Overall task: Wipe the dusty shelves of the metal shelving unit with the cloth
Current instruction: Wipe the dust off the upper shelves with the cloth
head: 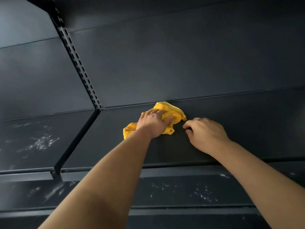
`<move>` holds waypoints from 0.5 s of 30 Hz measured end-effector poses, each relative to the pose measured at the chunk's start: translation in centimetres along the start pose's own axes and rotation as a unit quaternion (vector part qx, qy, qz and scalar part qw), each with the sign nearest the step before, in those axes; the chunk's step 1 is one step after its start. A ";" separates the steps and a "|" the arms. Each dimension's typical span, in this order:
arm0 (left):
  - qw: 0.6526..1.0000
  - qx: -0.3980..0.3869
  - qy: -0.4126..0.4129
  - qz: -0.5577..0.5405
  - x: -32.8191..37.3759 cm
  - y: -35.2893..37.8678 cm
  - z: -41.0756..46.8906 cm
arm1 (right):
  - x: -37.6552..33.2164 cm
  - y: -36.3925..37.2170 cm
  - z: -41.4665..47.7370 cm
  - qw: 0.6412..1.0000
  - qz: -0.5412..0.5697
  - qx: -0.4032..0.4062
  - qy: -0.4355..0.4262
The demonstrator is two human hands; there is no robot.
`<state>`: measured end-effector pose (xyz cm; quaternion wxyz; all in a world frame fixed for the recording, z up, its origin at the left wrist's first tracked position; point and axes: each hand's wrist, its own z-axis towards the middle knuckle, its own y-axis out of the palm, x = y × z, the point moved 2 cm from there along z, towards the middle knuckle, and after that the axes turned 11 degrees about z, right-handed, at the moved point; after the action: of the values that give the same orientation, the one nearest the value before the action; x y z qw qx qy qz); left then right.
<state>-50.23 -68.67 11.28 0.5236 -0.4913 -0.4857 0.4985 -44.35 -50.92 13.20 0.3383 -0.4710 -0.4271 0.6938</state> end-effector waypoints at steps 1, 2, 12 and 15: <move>1.000 0.001 -0.003 -0.001 -0.8 -0.1 0.5 | -0.3 0.1 0.2 1.000 0.004 0.001 0.003; 1.000 0.001 -0.009 0.001 -1.8 -0.1 0.9 | -0.7 0.3 0.4 1.000 0.006 0.003 0.007; 0.998 -0.018 -0.062 0.014 -14.0 -0.4 2.2 | -9.3 4.6 2.9 0.999 0.036 0.010 -0.008; 0.997 -0.023 -0.074 0.012 -16.7 -0.6 2.0 | -12.6 6.1 3.6 0.999 0.047 0.005 -0.020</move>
<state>-52.68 -85.27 11.69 0.4690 -0.4709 -0.5285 0.5282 -44.01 -65.31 12.95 0.2993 -0.4752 -0.4075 0.7201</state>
